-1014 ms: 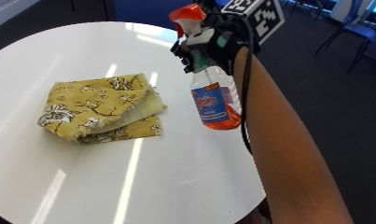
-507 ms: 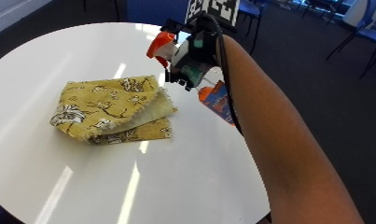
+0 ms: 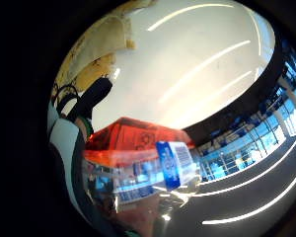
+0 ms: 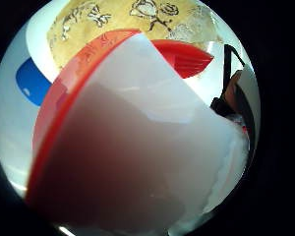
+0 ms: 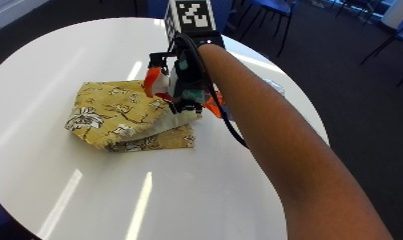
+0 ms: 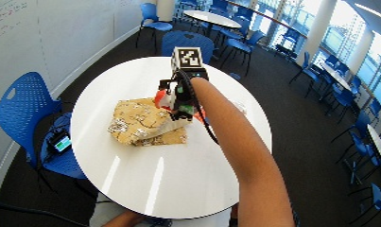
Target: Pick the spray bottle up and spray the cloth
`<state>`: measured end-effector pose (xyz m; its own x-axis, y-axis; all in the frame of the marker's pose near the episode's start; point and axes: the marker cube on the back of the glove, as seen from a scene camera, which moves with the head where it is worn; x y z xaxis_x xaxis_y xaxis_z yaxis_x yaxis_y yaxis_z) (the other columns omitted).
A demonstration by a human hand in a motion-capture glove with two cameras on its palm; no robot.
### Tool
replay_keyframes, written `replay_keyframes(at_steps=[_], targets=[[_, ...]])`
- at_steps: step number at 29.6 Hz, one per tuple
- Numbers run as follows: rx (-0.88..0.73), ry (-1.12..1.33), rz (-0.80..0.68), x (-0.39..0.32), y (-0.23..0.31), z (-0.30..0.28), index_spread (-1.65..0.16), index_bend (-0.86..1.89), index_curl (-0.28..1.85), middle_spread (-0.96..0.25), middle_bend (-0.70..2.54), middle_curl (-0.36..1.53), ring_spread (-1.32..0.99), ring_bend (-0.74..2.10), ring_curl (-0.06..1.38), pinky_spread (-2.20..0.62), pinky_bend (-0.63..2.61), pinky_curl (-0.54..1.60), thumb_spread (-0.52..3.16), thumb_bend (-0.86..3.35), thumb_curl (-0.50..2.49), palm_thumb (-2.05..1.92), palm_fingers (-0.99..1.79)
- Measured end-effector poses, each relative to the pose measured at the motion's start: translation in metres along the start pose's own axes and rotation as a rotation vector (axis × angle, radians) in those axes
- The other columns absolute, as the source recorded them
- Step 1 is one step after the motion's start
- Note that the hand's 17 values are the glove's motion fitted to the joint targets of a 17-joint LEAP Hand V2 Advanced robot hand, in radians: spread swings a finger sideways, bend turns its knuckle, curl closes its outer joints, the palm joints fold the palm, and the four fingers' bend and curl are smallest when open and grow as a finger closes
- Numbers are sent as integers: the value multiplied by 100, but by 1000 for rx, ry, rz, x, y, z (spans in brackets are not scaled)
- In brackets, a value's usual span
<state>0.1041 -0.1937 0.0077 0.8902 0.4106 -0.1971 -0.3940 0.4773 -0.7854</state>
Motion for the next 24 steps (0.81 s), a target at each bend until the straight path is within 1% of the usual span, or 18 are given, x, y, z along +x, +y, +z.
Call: replay_keyframes(at_steps=[8,13,17,24], targets=[[-52,109,95,-10,-4,7,-30,20,57,-22,66,52,-25,62,45,-30,38,39,38,-4,74,95,136],[-90,141,129,-12,-8,9,-30,20,57,-22,65,52,-25,62,45,-30,38,39,38,-3,74,95,137],[-114,159,147,-13,-4,11,-30,20,57,-22,65,52,-25,62,45,-30,38,39,38,-3,74,95,137],[-101,162,129,-13,-11,13,-30,20,57,-21,65,52,-25,62,45,-30,38,39,39,-4,74,94,137]])
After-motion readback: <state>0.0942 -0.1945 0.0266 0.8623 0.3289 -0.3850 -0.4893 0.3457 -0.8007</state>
